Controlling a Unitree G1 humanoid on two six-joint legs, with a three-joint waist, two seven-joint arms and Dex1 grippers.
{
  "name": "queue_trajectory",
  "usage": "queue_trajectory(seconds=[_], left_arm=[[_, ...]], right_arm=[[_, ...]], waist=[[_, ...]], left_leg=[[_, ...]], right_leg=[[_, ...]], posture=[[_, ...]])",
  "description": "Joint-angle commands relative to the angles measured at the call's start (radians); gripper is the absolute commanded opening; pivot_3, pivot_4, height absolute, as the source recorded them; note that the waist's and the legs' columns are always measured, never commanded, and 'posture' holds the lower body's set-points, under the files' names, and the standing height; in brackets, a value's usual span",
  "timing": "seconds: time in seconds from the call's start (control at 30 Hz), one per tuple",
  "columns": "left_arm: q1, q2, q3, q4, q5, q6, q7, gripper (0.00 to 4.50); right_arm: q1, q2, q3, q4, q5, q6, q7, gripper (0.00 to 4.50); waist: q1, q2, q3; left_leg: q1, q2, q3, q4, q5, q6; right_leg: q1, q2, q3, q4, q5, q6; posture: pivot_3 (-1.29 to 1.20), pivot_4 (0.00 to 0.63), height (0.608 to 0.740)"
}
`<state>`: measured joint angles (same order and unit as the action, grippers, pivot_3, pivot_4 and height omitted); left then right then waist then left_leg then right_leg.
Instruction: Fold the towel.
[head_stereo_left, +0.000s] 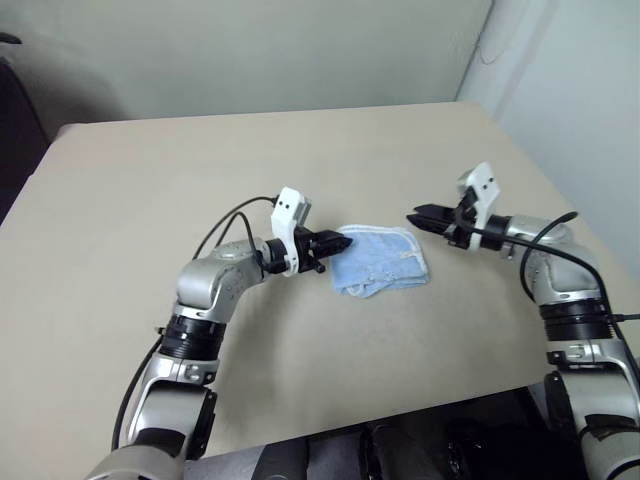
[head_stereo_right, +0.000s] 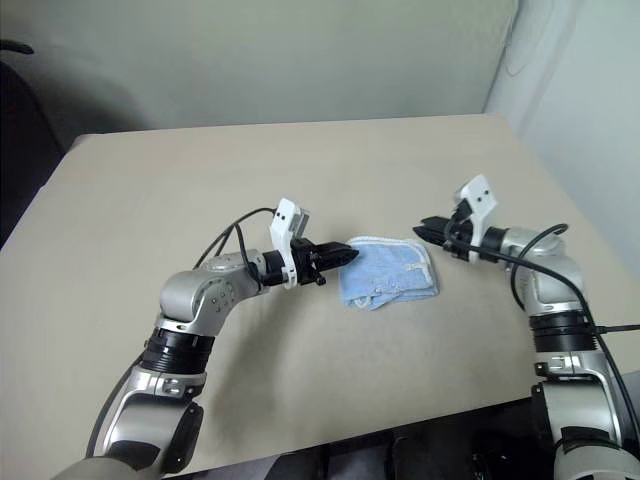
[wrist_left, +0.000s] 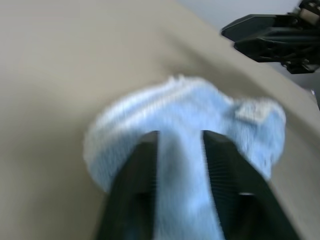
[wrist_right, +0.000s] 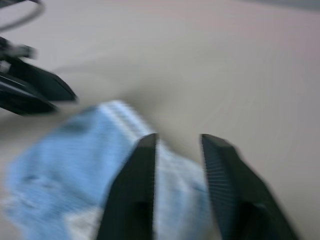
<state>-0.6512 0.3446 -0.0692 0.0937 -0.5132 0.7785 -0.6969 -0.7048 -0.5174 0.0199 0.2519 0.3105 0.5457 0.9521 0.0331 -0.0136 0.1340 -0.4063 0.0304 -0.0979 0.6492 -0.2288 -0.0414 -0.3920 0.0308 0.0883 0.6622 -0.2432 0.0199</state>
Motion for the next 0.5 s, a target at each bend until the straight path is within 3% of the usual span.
queue_trajectory(seconds=[0.03, 0.17, 0.33, 0.5], left_arm=[[0.003, -0.022, -0.054, -0.001, 0.05, -0.062, -0.017, 0.03], [-0.015, -0.018, -0.141, 0.14, 0.177, -0.092, 0.007, 0.03], [0.003, -0.025, -0.167, 0.174, 0.218, -0.114, -0.015, 0.03], [0.012, -0.096, 0.09, 0.049, 0.002, -0.082, 0.012, 0.03]], right_arm=[[0.028, 0.015, 0.031, 0.01, -0.016, -0.016, 0.004, 0.0], [0.066, 0.038, 0.094, 0.107, -0.085, -0.078, -0.013, 0.0], [0.094, 0.034, 0.127, 0.157, -0.144, -0.163, -0.024, 0.0], [0.071, -0.003, 0.028, 0.051, -0.063, -0.115, -0.01, 0.0]], waist=[[0.005, 0.0, 0.0], [0.002, 0.0, 0.0], [-0.001, 0.002, -0.001], [0.0, 0.002, -0.001]], left_leg=[[0.0, 0.0, 0.0, 0.0, 0.0, 0.001], [0.001, 0.0, 0.0, 0.001, -0.002, 0.004], [0.006, 0.0, 0.0, -0.002, -0.002, 0.009], [0.006, 0.0, 0.0, -0.001, -0.002, 0.01]], right_leg=[[0.0, 0.0, 0.0, 0.0, 0.0, 0.0], [0.001, -0.001, 0.0, 0.0, 0.001, 0.0], [0.005, -0.001, -0.001, 0.001, 0.003, -0.002], [0.006, -0.001, -0.001, 0.0, 0.004, -0.001]], posture=[[0.0, 0.15, 0.74], [0.0, 0.15, 0.74], [0.0, 0.15, 0.74], [0.0, 0.15, 0.74]])
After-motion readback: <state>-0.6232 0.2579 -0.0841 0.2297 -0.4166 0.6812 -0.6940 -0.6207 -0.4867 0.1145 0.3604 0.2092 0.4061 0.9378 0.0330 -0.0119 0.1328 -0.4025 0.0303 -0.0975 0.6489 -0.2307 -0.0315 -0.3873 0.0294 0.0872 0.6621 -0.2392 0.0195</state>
